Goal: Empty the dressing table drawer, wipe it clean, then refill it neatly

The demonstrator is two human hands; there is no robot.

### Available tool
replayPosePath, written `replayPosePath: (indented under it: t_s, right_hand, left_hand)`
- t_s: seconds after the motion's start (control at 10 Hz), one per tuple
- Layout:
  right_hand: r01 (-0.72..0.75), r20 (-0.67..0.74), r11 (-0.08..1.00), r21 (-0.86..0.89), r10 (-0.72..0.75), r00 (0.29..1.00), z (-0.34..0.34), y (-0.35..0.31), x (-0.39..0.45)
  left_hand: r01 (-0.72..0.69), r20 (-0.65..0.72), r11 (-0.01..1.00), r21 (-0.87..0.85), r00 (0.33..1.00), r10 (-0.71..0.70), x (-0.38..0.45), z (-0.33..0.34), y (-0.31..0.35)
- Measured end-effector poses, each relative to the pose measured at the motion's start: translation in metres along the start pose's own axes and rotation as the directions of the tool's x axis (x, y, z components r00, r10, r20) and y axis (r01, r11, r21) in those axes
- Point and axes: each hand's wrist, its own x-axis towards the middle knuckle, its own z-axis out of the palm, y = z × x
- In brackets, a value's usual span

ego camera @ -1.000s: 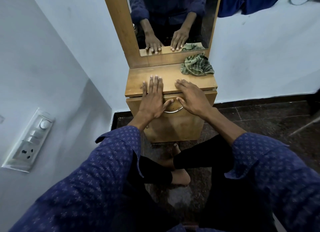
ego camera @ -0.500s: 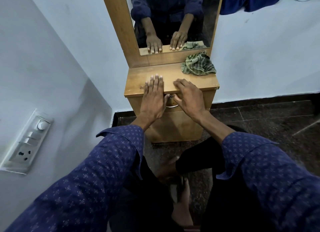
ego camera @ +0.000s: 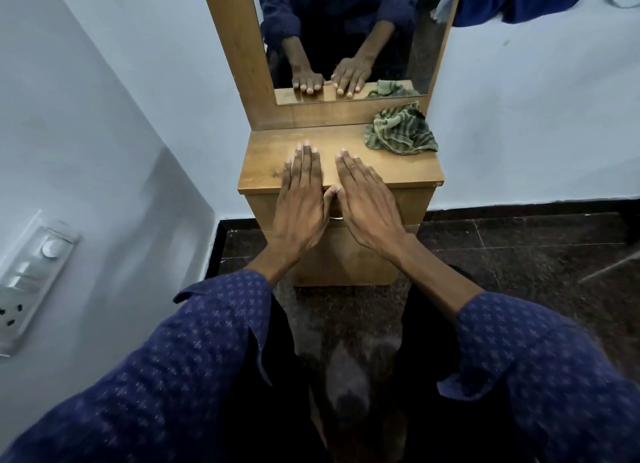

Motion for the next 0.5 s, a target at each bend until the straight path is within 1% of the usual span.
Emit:
replayPosePath:
  t_s: [0.1,0.2,0.3,0.4,0.5]
  right_hand:
    - [0.022,0.022,0.999,0.033,-0.023,0.999,0.006,-0.005,0.013]
    - [-0.021,0.067,0.993,0.117,0.013,0.998,0.006,-0.014,0.03]
    - [-0.081,0.143,0.983,0.162,0.058,0.988,-0.008,-0.035,0.051]
    - [-0.108,0.187,0.987,0.116,0.085,0.979,-0.047,-0.054,0.072]
    - [-0.109,0.212,0.991,0.079,0.09,0.973,-0.106,-0.074,0.095]
  left_hand:
    - [0.011,-0.039,1.0,-0.002,0.999,-0.012,0.002,0.008,0.0]
    - [0.013,-0.039,0.999,-0.052,0.999,-0.015,0.01,0.007,-0.009]
    - [0.078,0.045,0.984,-0.163,0.996,-0.072,0.022,-0.019,-0.023]
    - [0.112,0.105,0.978,-0.175,0.99,-0.095,0.032,-0.065,-0.032]
    - [0.081,0.116,0.983,-0.162,0.991,-0.063,0.05,-0.13,-0.035]
